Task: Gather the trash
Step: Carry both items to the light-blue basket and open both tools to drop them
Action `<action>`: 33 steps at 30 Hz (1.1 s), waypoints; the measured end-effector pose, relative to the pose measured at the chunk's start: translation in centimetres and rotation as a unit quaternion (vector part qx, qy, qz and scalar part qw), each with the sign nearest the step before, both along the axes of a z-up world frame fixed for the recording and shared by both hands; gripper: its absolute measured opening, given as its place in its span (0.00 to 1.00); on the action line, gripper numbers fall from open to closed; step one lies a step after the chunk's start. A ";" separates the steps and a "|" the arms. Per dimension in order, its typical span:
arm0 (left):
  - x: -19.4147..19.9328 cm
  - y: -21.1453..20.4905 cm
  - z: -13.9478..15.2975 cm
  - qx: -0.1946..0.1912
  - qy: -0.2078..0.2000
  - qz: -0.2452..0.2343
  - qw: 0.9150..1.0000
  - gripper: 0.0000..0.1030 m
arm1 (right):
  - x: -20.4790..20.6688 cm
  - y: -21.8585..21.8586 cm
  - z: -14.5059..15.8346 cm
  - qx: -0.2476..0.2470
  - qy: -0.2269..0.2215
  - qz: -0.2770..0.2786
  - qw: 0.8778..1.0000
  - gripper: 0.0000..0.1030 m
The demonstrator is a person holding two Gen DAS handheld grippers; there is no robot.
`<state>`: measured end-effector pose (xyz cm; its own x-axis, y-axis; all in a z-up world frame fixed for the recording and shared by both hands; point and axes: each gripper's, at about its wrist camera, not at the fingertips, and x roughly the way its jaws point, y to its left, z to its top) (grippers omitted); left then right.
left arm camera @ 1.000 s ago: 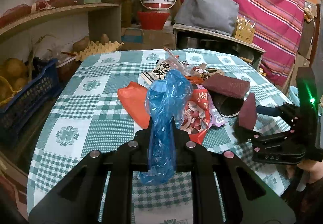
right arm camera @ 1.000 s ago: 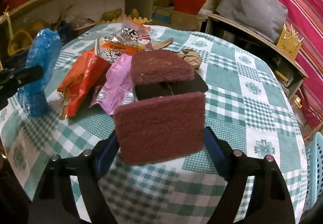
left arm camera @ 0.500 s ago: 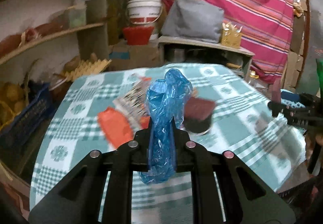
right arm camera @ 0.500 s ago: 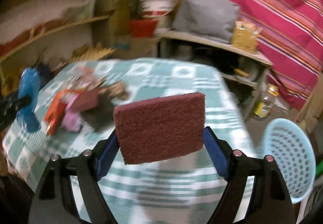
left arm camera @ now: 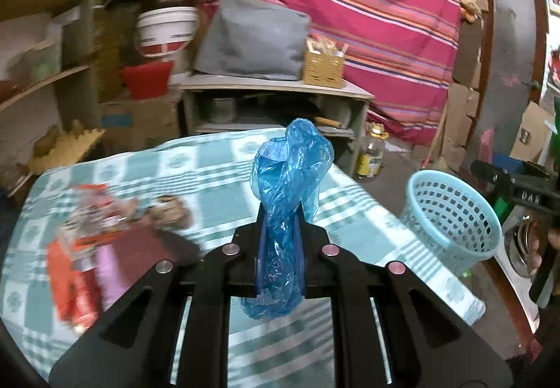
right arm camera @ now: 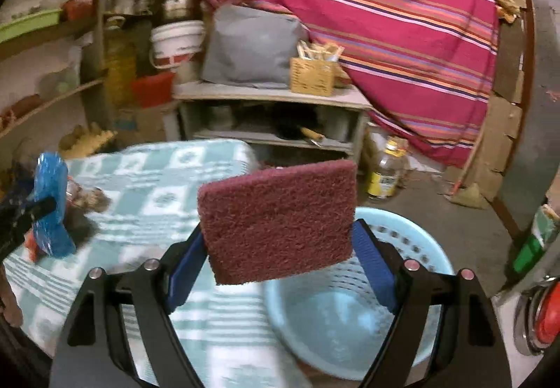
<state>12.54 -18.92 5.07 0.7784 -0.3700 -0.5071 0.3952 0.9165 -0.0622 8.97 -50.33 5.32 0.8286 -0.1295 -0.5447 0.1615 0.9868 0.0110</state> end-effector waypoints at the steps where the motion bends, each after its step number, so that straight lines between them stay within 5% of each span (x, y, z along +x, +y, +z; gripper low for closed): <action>1: 0.3 -1.6 -0.3 0.001 0.001 -0.009 1.000 0.12 | -0.1 -0.8 -0.5 0.001 0.006 -0.005 1.000 0.78; 14: 2.7 -15.2 -3.1 -0.030 0.050 -0.127 0.990 0.12 | -3.2 -11.8 -4.7 0.041 0.025 -0.112 0.993 0.78; 28: 3.9 -25.3 -3.4 -0.041 0.052 -0.178 0.982 0.12 | -3.7 -14.2 -5.5 0.055 0.015 -0.143 0.988 0.78; 31: 4.5 -26.5 -4.0 -0.032 0.059 -0.177 0.982 0.26 | -3.6 -14.7 -5.9 0.062 0.019 -0.145 0.987 0.78; 33: 4.7 -26.6 -4.4 -0.030 0.063 -0.172 0.983 0.52 | -3.5 -14.7 -6.1 0.062 0.022 -0.146 0.987 0.78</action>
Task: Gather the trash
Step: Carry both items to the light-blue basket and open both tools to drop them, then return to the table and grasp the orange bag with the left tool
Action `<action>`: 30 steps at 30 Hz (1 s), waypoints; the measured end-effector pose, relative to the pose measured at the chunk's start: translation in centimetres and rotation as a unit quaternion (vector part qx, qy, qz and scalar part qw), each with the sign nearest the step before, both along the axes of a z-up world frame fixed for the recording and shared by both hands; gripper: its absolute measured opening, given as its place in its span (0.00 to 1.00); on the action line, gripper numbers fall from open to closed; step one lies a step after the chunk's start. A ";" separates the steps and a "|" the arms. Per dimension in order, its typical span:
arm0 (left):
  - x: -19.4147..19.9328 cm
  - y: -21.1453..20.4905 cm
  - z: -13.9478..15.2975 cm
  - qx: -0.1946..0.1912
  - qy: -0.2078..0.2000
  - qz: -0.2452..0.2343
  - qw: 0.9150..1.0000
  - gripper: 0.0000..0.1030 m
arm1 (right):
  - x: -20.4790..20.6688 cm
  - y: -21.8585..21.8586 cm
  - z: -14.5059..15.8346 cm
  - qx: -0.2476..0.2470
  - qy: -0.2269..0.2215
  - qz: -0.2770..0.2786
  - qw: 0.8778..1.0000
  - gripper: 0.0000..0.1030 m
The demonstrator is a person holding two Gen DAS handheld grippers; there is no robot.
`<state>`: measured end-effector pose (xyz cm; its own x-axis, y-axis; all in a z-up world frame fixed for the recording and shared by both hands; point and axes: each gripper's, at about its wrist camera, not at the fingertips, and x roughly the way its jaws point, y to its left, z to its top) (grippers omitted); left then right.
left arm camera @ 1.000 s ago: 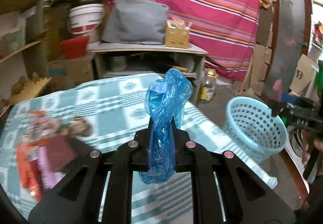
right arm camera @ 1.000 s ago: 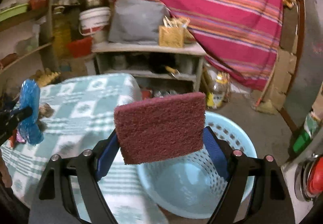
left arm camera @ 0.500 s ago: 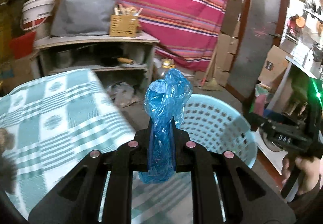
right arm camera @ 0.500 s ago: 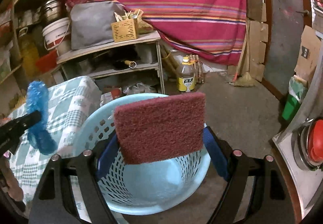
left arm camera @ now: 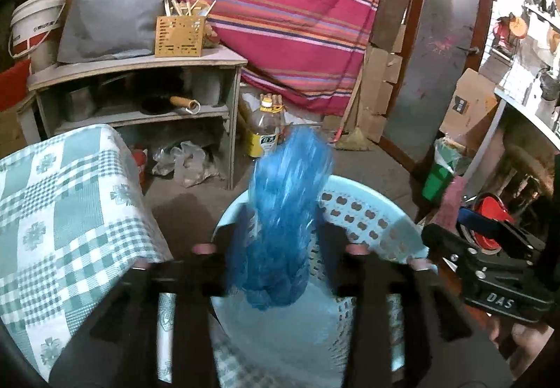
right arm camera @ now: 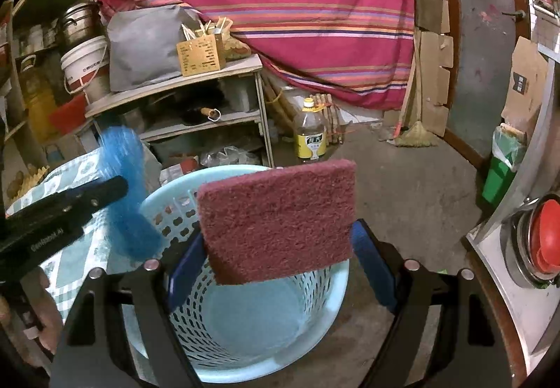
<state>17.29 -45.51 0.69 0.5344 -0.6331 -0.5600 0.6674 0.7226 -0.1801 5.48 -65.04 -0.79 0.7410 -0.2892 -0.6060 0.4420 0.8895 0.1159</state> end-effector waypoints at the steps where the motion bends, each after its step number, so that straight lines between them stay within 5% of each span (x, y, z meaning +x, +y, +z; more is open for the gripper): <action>1: 0.2 0.0 -0.2 0.001 0.002 0.003 1.000 0.56 | 0.1 0.0 -0.1 0.000 0.002 0.000 1.000 0.78; 12: -0.2 5.0 1.0 0.006 -0.022 0.058 0.998 0.83 | 2.0 1.2 -1.0 -0.001 0.020 0.010 1.000 0.78; 15: -0.3 7.4 2.1 0.004 -0.031 0.077 0.997 0.87 | 2.5 1.6 -1.0 0.000 0.016 0.011 1.000 0.79; 17: -0.5 8.8 2.7 0.002 -0.037 0.087 0.996 0.89 | 2.8 1.9 -1.1 0.002 0.015 0.004 1.000 0.91; 30: -3.5 23.7 4.6 0.027 -0.069 0.178 0.981 0.95 | 3.4 8.6 1.4 0.005 -0.017 0.036 0.999 0.91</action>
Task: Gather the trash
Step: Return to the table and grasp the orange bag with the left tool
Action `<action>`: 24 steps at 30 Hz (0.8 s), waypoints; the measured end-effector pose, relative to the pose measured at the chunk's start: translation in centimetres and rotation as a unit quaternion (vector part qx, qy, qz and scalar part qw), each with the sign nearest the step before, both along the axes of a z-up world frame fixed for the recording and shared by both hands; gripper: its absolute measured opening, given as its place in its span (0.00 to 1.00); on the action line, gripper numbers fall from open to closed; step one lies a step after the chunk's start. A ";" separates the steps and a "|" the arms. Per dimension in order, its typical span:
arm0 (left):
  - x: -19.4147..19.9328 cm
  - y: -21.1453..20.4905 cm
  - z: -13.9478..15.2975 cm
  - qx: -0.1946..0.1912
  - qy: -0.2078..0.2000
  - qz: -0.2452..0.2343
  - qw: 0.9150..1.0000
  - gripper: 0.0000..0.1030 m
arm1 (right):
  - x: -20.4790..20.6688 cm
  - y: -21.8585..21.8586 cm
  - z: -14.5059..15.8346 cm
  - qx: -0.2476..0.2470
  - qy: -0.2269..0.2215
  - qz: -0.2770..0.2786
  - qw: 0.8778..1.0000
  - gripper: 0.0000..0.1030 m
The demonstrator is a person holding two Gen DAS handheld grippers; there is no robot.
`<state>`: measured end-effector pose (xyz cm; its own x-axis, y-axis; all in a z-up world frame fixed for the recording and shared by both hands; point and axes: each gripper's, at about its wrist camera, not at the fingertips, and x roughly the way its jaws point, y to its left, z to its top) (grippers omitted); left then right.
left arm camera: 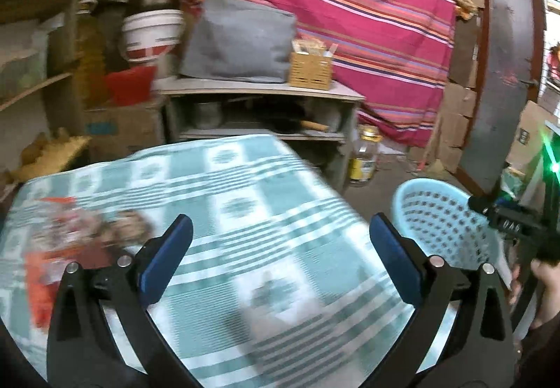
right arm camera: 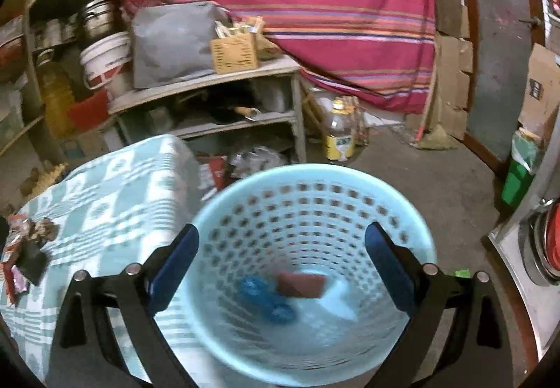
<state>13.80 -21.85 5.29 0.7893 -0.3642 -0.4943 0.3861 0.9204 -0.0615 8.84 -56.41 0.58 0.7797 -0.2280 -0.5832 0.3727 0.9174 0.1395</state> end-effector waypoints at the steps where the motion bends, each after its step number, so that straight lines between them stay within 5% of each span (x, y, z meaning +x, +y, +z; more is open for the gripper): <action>1: -0.3 1.6 0.1 0.007 -0.004 0.011 1.000 0.95 | 0.2 1.1 0.3 -0.001 -0.004 0.010 1.000 0.91; 13: -0.6 16.9 -1.1 0.033 -0.010 0.124 0.992 0.95 | 2.3 12.6 1.3 0.000 -0.007 0.092 0.996 0.91; 24: 1.1 23.5 -6.1 0.029 0.041 0.158 0.986 0.95 | 4.5 17.4 0.5 -0.034 0.016 0.107 0.994 0.91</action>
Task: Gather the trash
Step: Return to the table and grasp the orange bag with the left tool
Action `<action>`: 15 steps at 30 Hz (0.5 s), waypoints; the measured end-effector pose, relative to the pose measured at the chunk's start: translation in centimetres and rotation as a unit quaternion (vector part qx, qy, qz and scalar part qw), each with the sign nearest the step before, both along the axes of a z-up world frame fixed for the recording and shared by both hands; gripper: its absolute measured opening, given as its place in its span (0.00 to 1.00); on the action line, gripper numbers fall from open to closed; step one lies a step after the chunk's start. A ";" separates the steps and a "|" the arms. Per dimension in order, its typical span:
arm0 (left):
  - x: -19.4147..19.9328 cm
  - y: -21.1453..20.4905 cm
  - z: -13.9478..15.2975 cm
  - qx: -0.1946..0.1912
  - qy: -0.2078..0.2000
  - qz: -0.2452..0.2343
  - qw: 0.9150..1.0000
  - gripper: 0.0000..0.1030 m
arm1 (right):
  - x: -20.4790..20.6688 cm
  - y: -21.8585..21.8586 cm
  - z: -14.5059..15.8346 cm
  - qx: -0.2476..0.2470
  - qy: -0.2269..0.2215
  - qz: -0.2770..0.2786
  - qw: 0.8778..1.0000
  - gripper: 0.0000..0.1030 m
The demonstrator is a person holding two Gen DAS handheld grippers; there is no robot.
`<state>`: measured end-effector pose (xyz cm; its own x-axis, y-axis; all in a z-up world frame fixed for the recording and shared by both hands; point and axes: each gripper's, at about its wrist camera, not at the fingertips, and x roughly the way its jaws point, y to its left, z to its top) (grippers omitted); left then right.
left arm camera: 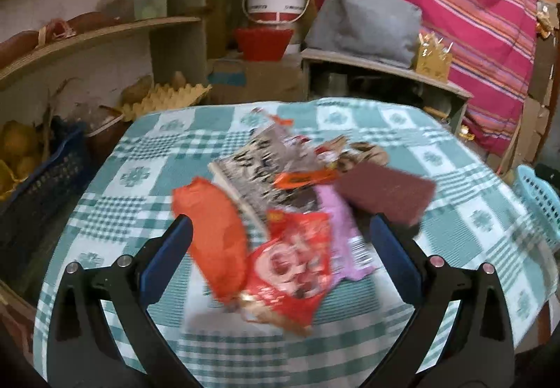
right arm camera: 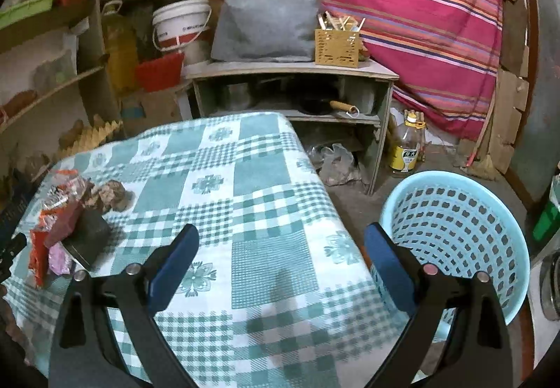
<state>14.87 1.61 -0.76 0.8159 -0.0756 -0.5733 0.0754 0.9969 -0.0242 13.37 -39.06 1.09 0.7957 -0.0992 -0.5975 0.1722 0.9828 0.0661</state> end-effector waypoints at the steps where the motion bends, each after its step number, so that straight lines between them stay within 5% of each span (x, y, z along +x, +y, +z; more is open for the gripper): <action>1: 0.2 0.6 -0.5 0.005 0.004 0.005 1.000 0.95 | 0.2 0.3 -0.1 -0.002 0.003 0.001 1.000 0.91; 9: 1.9 2.7 -3.2 -0.044 0.074 -0.012 0.996 0.95 | 1.8 2.6 -0.9 -0.013 0.021 0.016 1.000 0.91; 15: 2.4 3.5 -3.2 -0.018 0.077 0.003 0.997 0.94 | 2.8 4.5 -1.3 -0.014 0.028 0.031 0.999 0.91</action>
<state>17.23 5.07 -3.92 0.7185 -0.0938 -0.6891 0.0617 0.9956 -0.0712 16.16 -34.58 -0.25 0.7660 -0.0685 -0.6392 0.1138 0.9930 0.0300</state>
